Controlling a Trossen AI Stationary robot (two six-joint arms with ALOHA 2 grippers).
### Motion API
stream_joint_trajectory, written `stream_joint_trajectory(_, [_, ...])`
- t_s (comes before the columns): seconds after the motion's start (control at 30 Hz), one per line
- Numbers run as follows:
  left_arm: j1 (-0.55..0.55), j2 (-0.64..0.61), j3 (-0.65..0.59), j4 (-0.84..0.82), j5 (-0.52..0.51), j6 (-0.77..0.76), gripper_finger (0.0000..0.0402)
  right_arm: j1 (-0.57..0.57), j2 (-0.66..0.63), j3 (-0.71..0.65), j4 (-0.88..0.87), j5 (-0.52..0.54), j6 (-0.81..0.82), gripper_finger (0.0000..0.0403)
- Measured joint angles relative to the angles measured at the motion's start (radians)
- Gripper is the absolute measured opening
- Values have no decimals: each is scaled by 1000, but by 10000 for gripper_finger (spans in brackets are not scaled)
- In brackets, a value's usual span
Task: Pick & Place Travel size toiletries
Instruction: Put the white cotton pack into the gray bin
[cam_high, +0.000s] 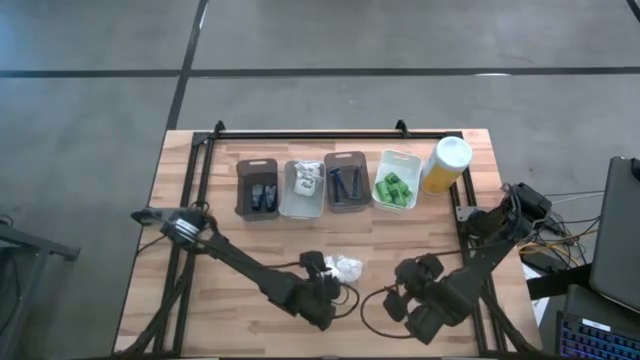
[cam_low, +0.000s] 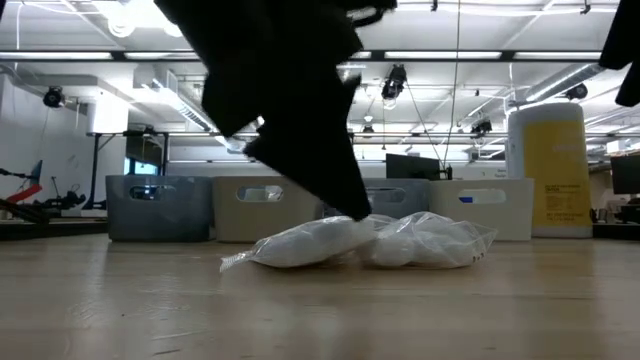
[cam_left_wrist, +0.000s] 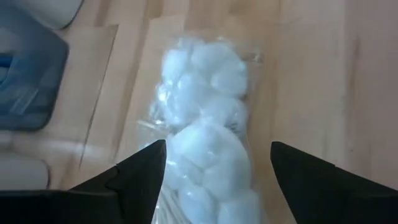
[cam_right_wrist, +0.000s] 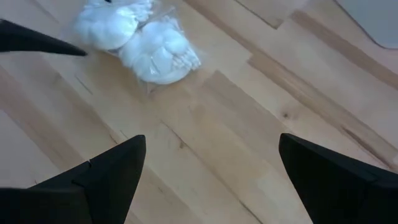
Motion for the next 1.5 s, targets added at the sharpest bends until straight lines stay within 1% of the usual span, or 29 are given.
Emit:
stream_joint_trajectory(0.13, [4,37,8,-13,11,-39,295,13,0,-1,0,19,25,363])
stream_joint_trajectory(0.3, [4,62,7,-13,22,-53,292,13,0,-6,-1,27,26,363])
stream_joint_trajectory(0.37, [4,66,0,-10,3,-52,292,13,0,-7,-1,44,30,363])
stream_joint_trajectory(0.53, [17,65,-28,-51,-105,-62,291,12,0,-7,-1,48,32,363])
stream_joint_trajectory(0.63, [23,65,-39,-66,-119,-63,282,12,0,-7,-1,48,35,363])
stream_joint_trajectory(0.73, [29,64,-40,-85,-119,-62,253,12,0,-7,-5,50,54,363])
stream_joint_trajectory(0.8, [32,64,-40,-95,-118,-51,222,12,0,-7,-13,60,63,363])
stream_joint_trajectory(1.0, [40,52,-41,-138,-113,-13,102,8,0,-7,-41,76,85,364])
stream_joint_trajectory(1.13, [48,-14,-22,-231,-115,-28,24,2,0,-8,-54,79,84,363])
stream_joint_trajectory(1.17, [52,-35,-19,-252,-116,-37,16,1,0,-8,-58,84,84,363])
stream_joint_trajectory(1.23, [61,-88,-19,-264,-99,-54,15,-2,-3,-8,-63,101,84,363])
stream_joint_trajectory(1.37, [85,-238,-19,-262,-86,-126,12,-10,-48,-8,-65,138,65,363])
stream_joint_trajectory(1.4, [97,-285,-19,-265,-68,-155,11,-12,-67,-8,-65,155,57,363])
stream_joint_trajectory(1.5, [158,-418,-28,-264,34,-276,11,-25,-142,-16,-65,207,33,363])
